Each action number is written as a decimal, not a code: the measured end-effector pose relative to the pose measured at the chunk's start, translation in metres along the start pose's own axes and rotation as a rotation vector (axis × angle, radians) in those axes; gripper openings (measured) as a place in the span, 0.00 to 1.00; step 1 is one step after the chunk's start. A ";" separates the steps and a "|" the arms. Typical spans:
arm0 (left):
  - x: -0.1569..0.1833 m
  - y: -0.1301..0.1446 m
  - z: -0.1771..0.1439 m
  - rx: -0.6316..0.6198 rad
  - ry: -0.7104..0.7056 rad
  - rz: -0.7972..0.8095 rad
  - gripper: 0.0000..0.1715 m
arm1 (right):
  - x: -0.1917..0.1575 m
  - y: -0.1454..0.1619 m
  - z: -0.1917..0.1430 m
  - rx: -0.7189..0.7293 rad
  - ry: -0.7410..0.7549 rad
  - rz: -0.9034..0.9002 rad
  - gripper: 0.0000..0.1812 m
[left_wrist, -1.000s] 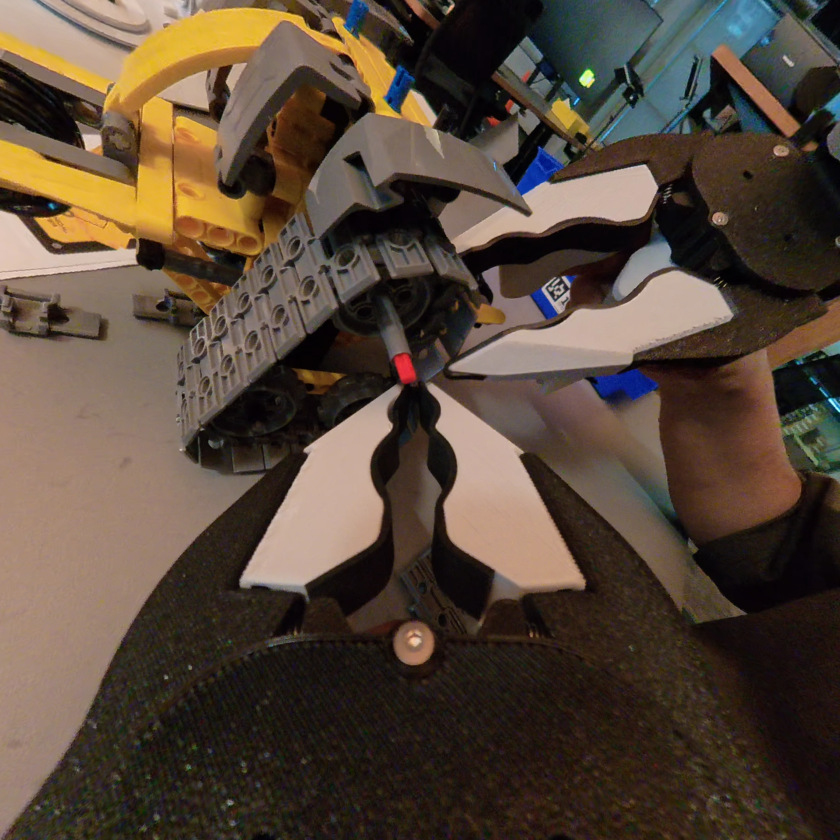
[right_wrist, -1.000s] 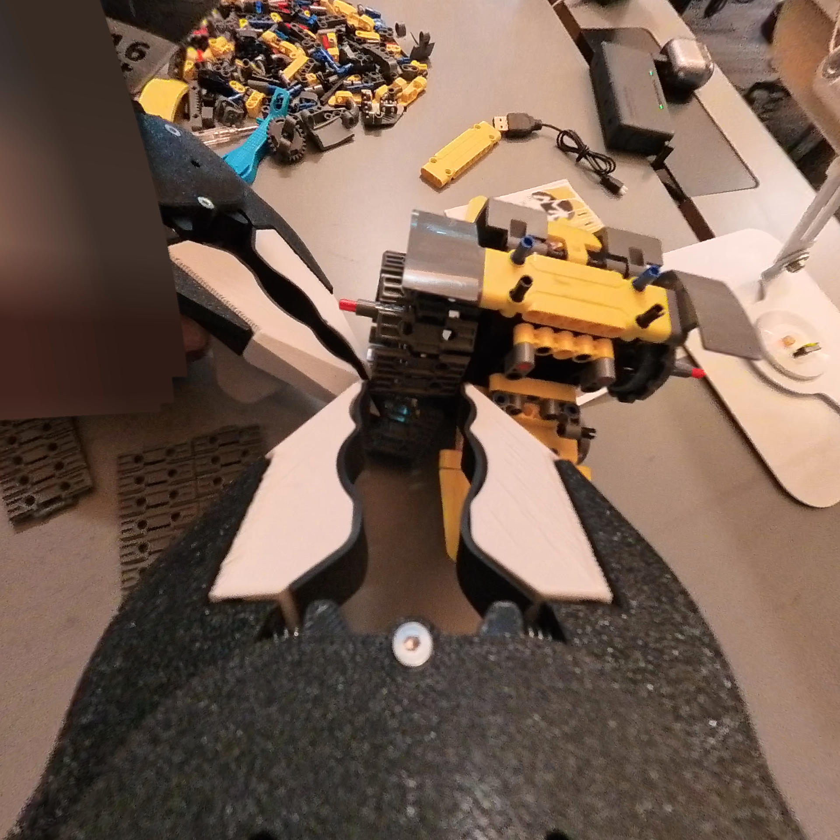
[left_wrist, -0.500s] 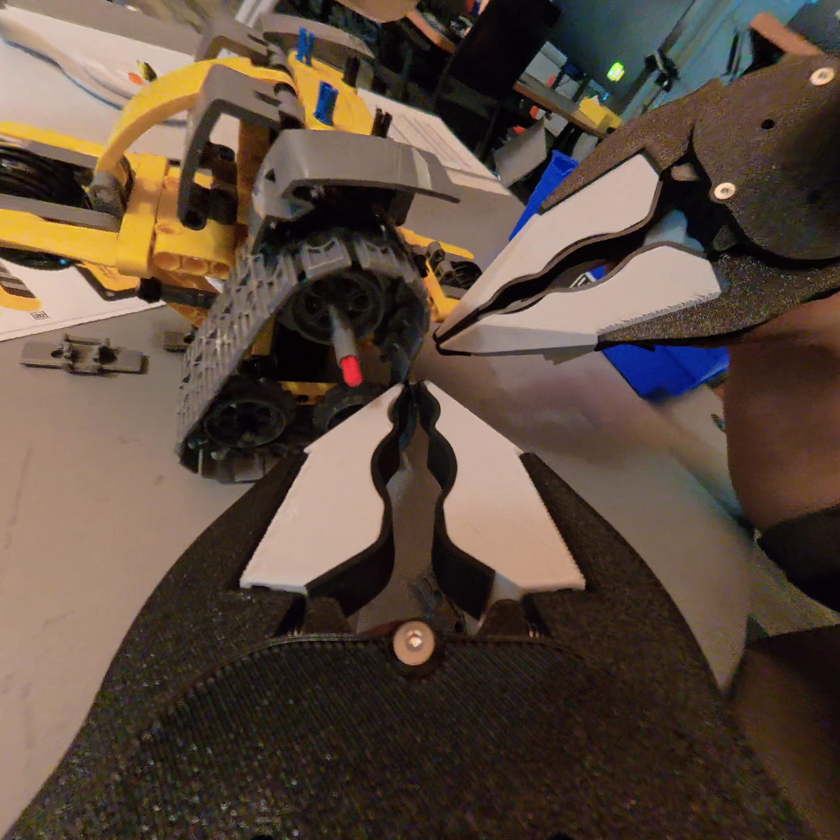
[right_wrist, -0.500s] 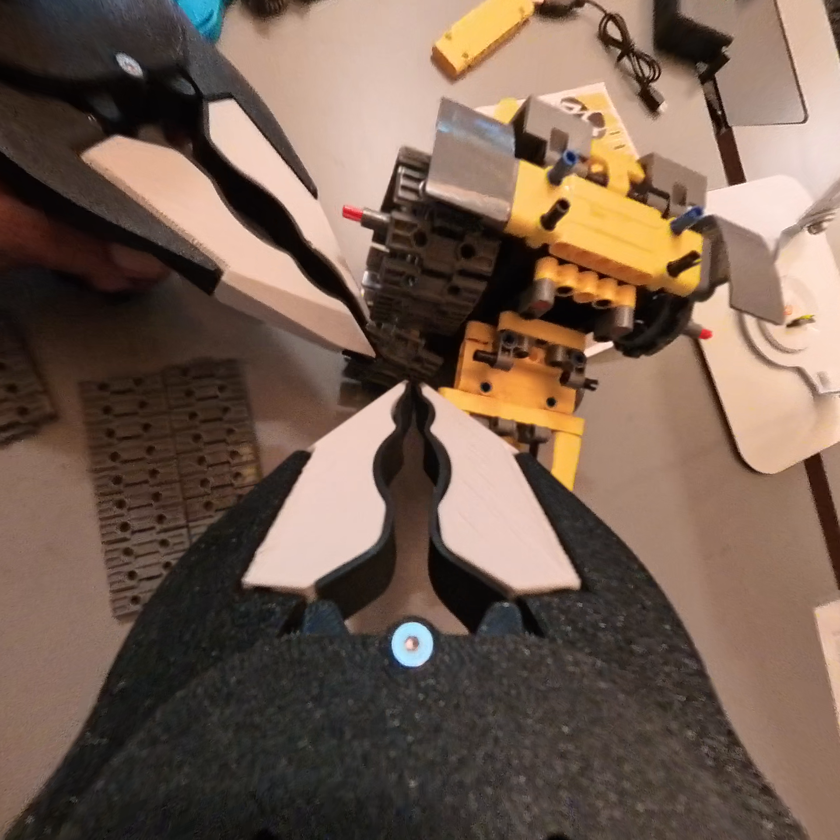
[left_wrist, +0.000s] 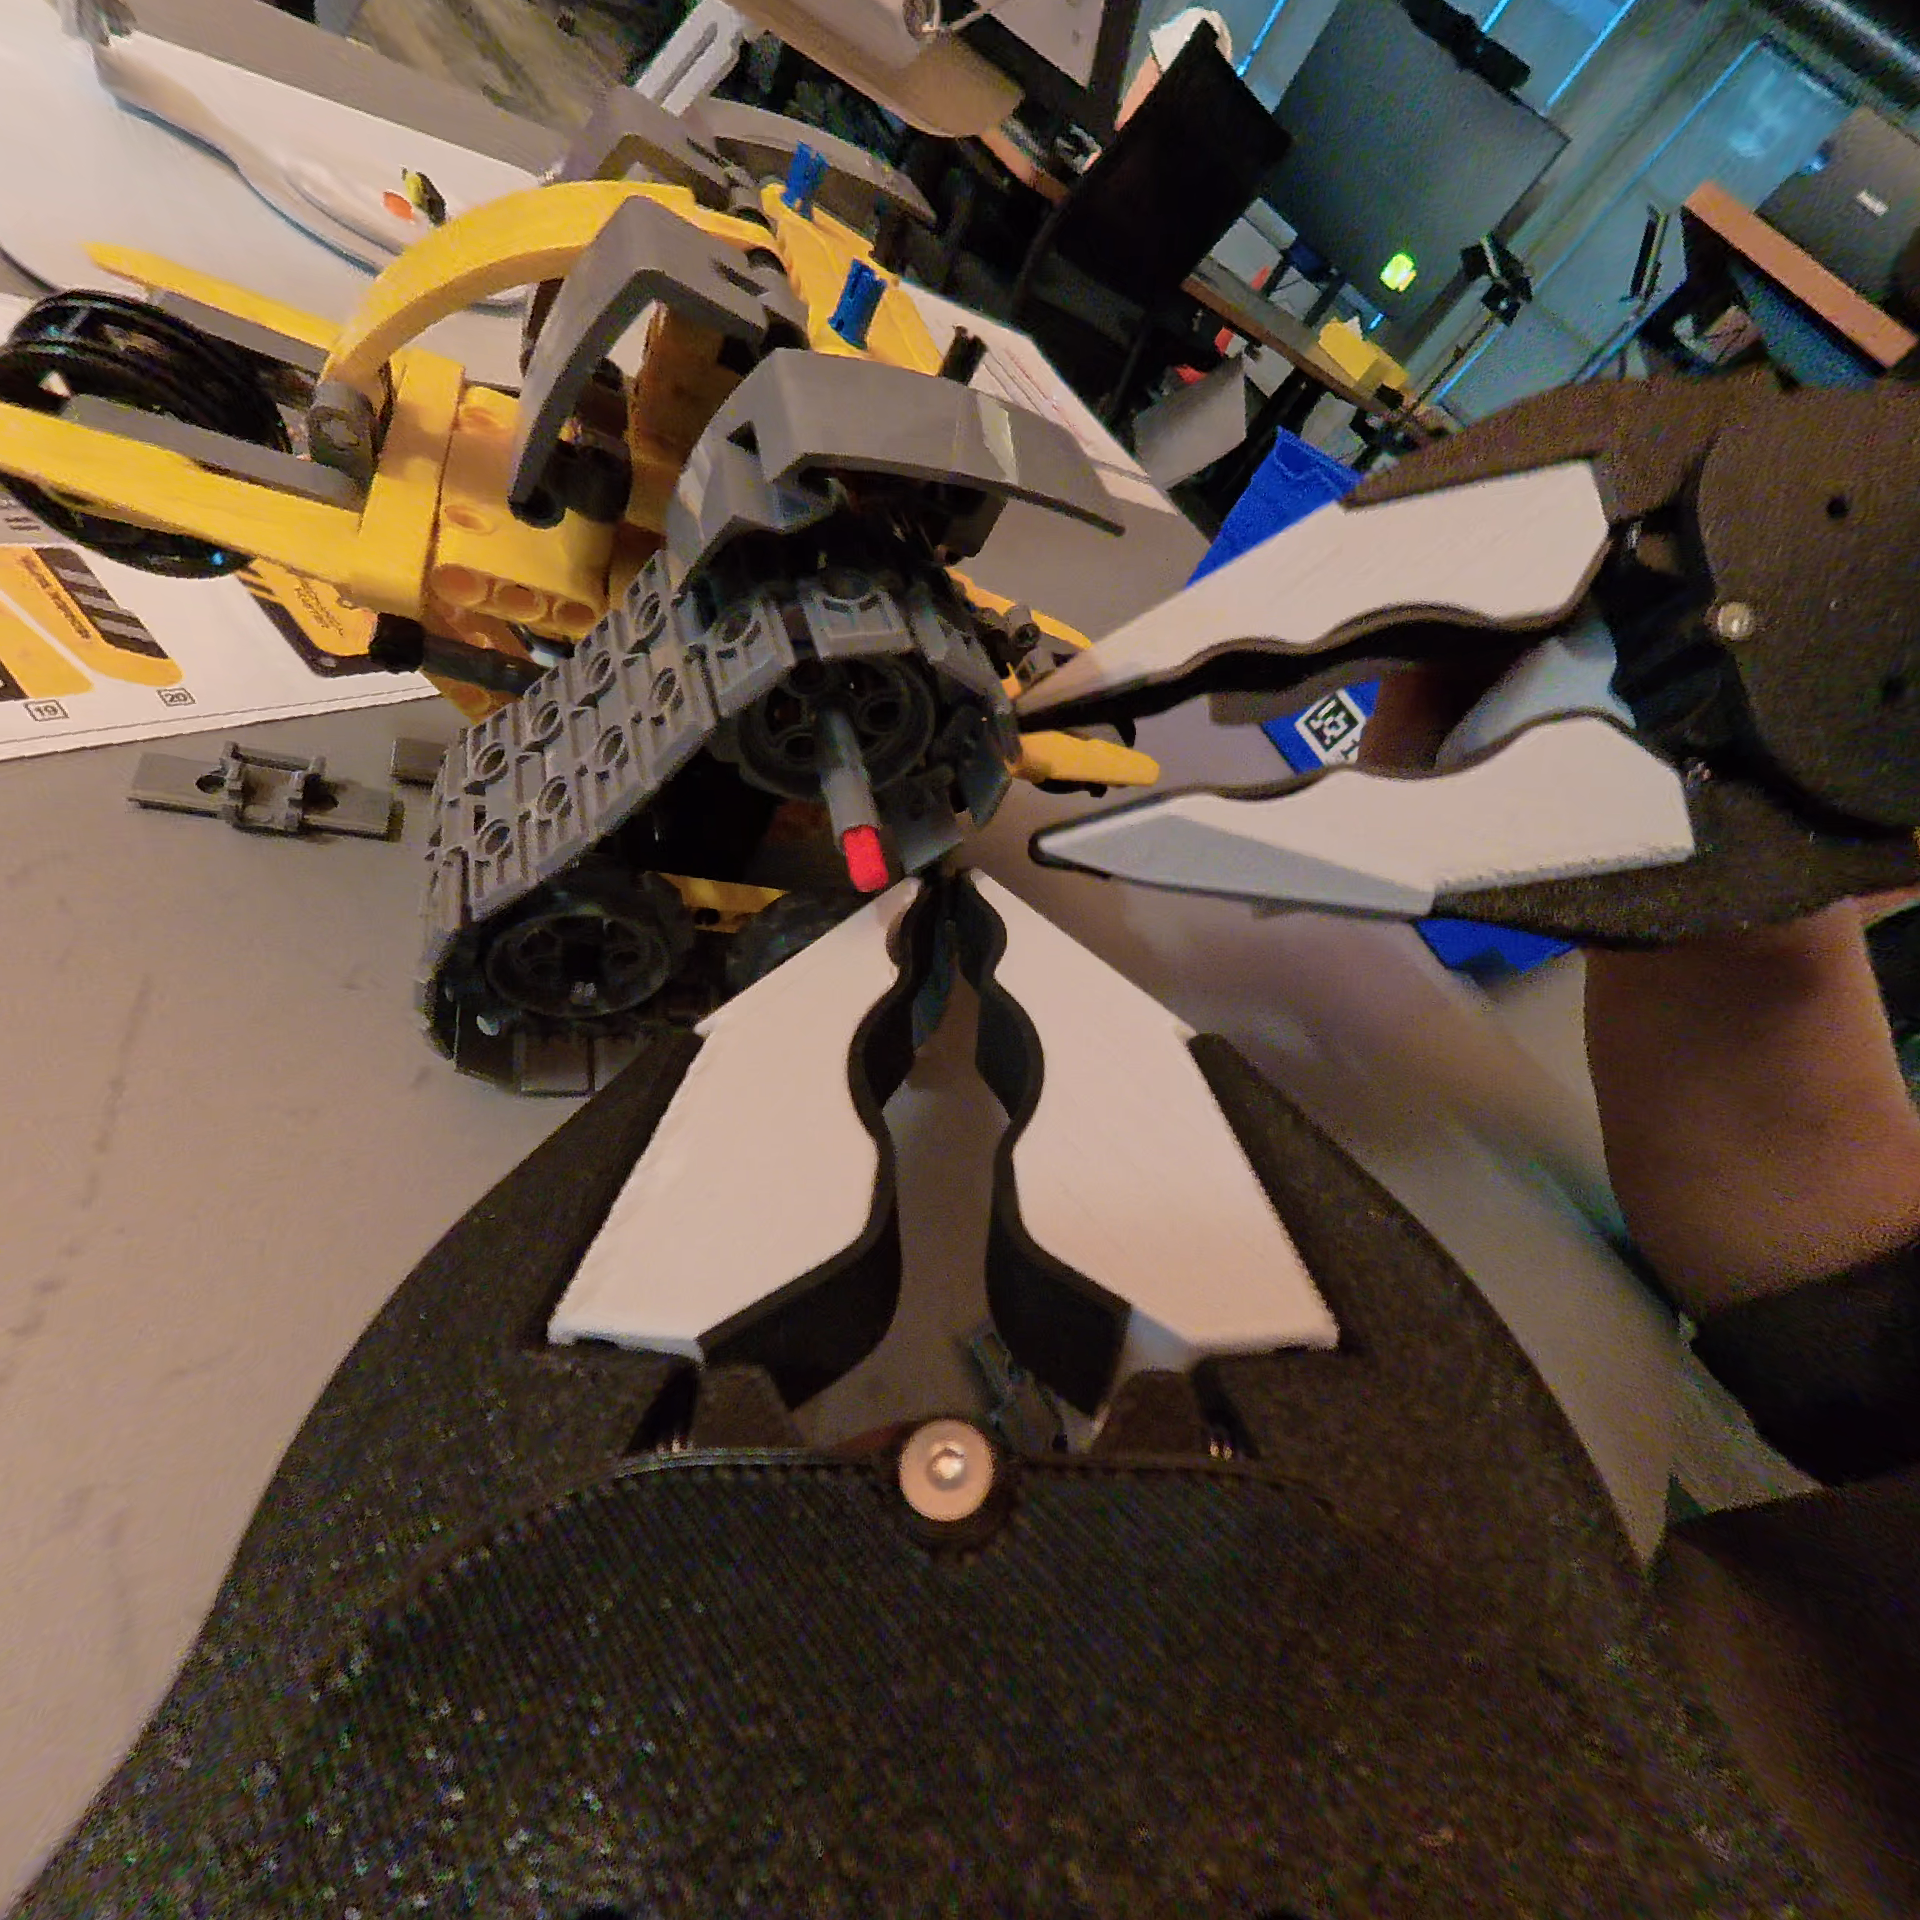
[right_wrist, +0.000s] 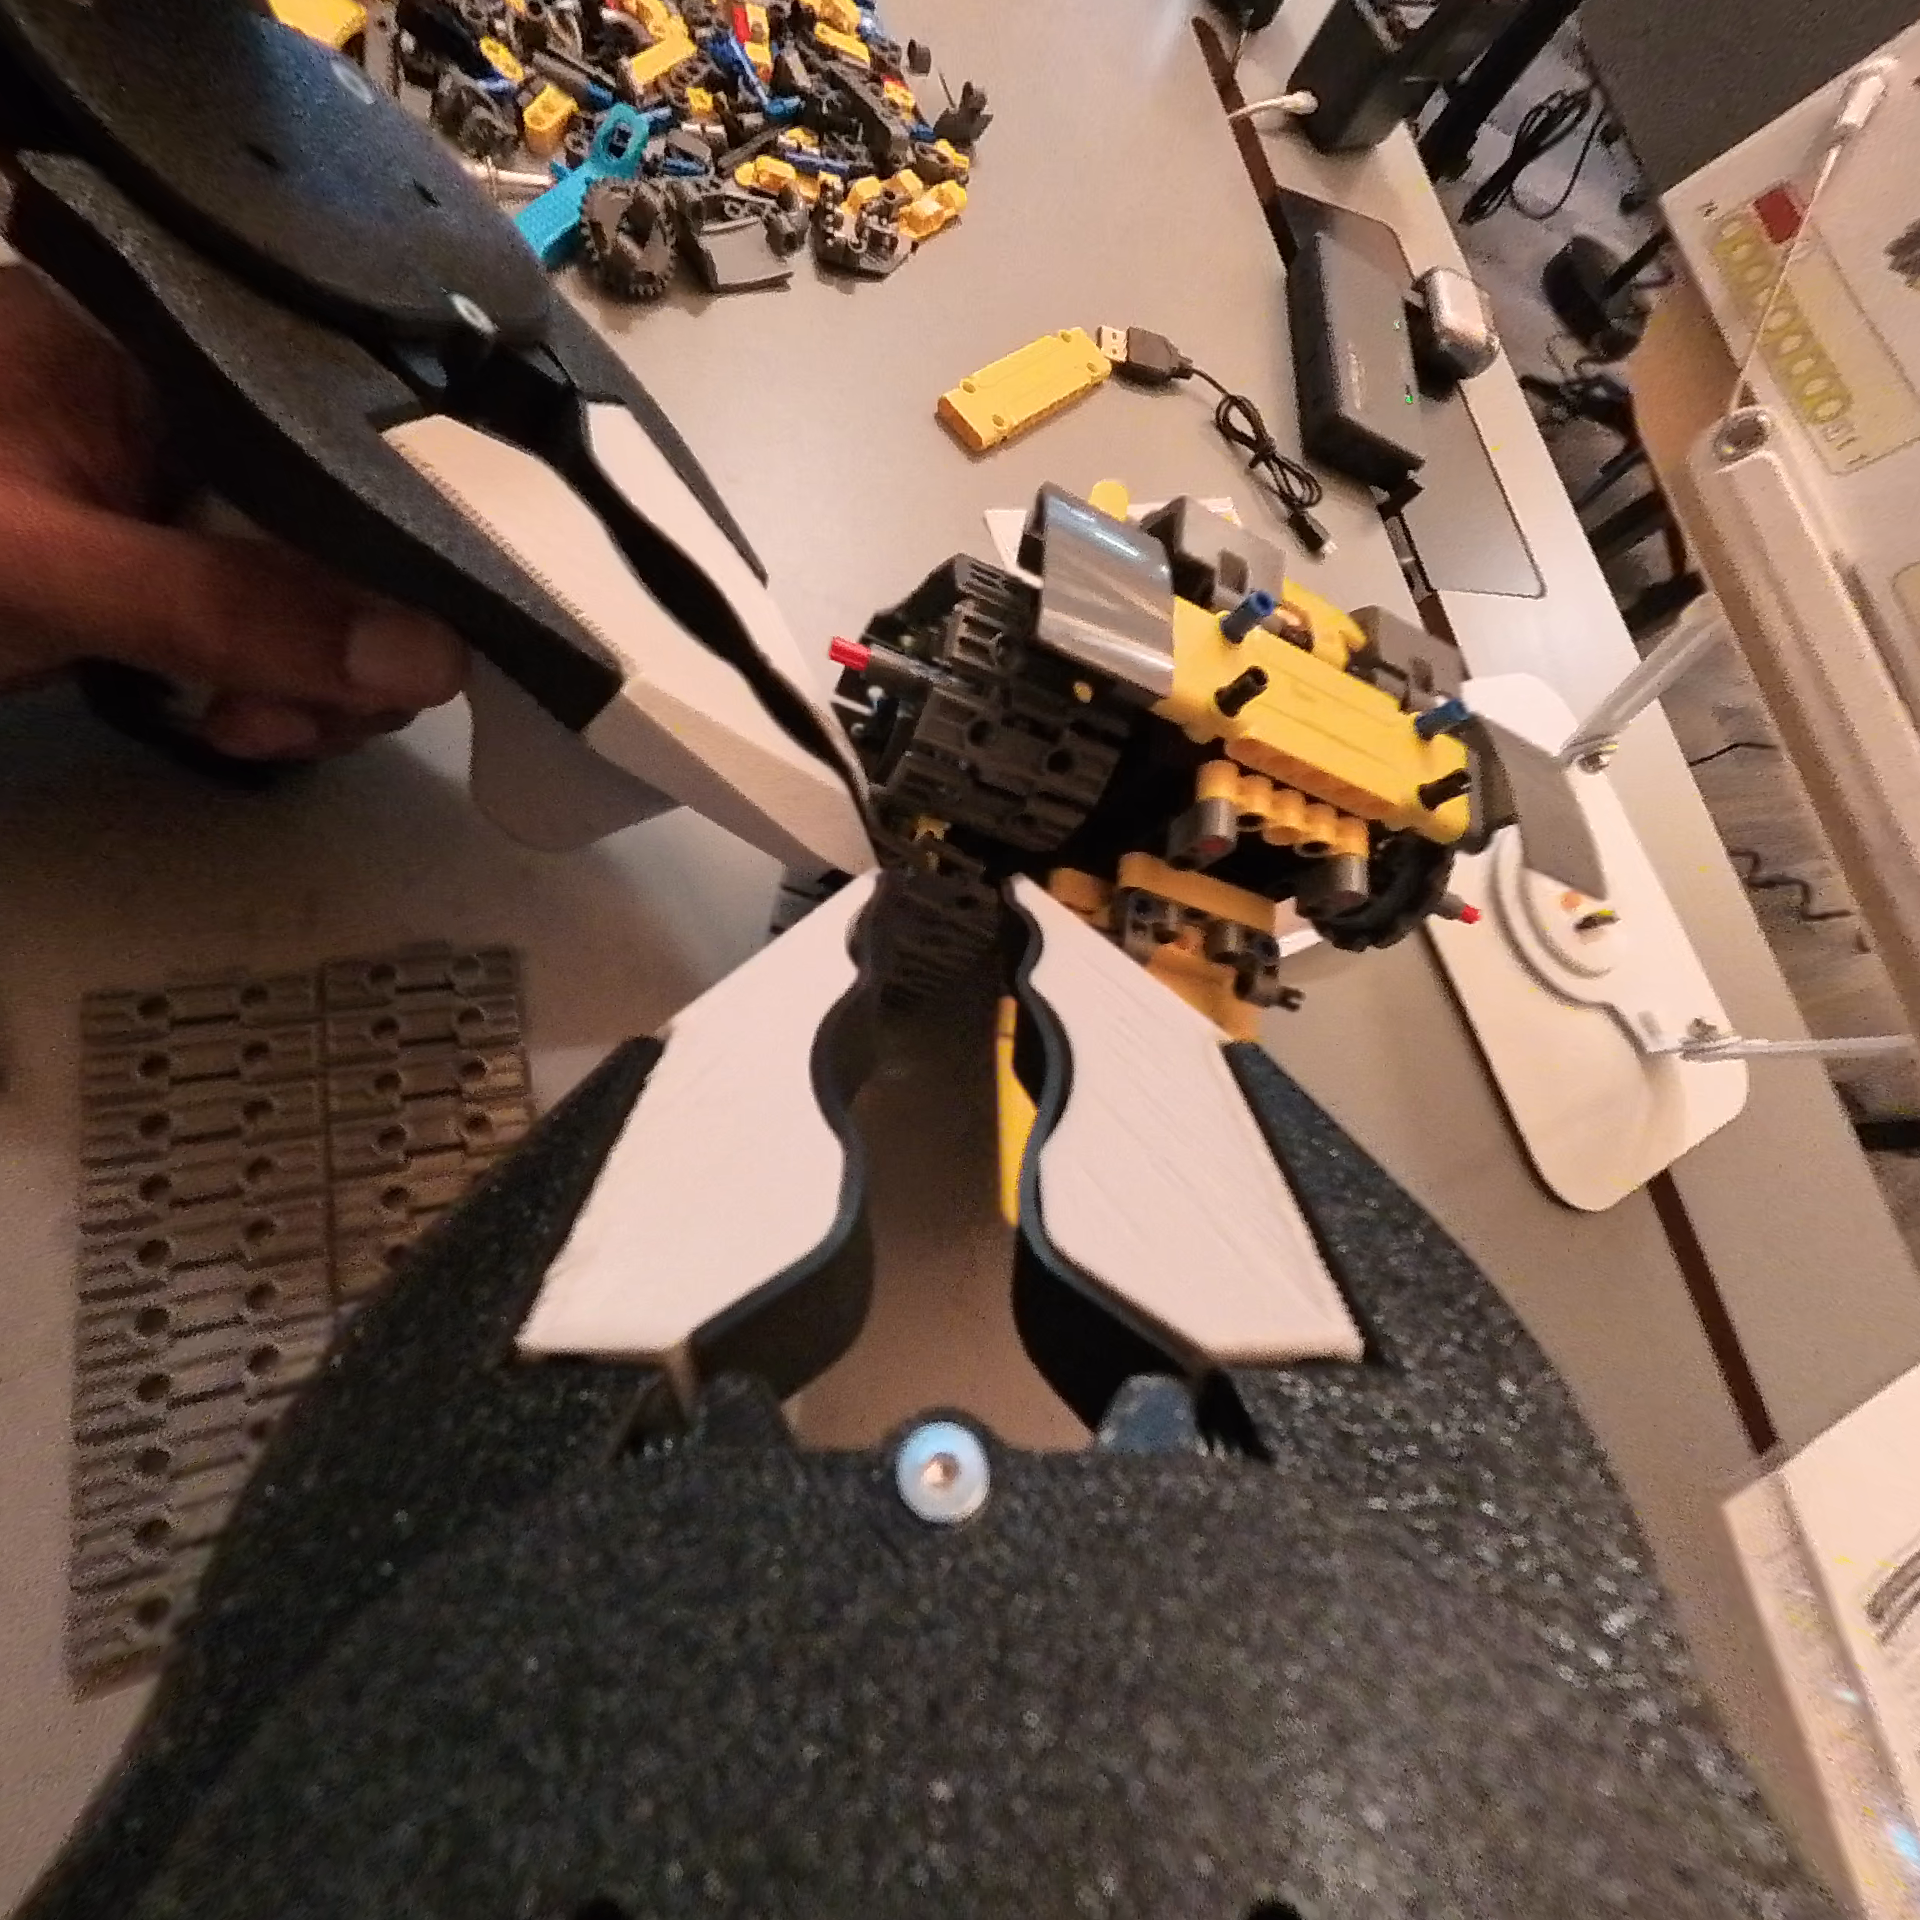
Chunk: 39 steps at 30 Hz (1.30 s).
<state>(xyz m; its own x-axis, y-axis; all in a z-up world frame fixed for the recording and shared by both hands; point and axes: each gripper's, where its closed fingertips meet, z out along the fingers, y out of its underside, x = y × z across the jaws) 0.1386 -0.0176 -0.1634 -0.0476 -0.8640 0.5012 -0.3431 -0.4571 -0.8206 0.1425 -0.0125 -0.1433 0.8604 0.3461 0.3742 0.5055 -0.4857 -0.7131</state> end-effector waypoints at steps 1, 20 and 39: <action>-0.001 0.000 0.000 0.000 0.006 -0.013 0.00 | -0.003 0.000 0.000 0.013 0.011 0.021 0.11; -0.002 -0.001 -0.009 0.018 0.112 -0.161 0.18 | -0.016 0.019 0.028 0.014 0.234 0.122 0.10; -0.013 0.009 0.001 -0.066 0.161 -0.345 0.09 | -0.018 0.023 0.024 0.047 0.208 0.136 0.11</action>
<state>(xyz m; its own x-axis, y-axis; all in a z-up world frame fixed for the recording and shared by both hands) 0.1369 -0.0107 -0.1780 -0.0635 -0.6156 0.7855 -0.4240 -0.6958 -0.5797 0.1366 -0.0106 -0.1809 0.9176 0.1052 0.3833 0.3848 -0.4772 -0.7901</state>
